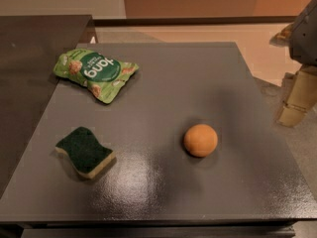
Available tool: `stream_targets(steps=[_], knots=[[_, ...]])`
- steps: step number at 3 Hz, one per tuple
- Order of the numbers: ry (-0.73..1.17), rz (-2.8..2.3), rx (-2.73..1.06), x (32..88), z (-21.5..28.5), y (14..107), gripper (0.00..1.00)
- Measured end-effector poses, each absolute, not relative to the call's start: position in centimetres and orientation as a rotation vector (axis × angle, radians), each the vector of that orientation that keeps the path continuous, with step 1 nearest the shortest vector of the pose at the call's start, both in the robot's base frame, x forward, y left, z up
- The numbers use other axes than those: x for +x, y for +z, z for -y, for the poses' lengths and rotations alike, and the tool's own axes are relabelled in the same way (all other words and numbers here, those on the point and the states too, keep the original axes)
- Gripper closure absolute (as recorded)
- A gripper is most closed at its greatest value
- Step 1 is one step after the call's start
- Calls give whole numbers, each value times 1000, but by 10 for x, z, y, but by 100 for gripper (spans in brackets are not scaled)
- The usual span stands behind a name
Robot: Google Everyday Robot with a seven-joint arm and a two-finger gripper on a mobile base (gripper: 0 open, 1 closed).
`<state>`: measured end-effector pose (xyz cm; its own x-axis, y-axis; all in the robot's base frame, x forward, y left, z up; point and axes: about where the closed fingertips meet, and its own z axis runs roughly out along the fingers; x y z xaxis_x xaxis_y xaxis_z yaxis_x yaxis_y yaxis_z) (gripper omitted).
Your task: Move orange near sponge
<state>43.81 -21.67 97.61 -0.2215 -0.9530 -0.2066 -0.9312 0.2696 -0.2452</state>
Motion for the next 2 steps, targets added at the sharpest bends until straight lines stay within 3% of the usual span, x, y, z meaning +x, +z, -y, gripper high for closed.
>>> stream_targets(steps=[2], knots=[[-82, -2218, -1741, 437, 210, 971, 0]])
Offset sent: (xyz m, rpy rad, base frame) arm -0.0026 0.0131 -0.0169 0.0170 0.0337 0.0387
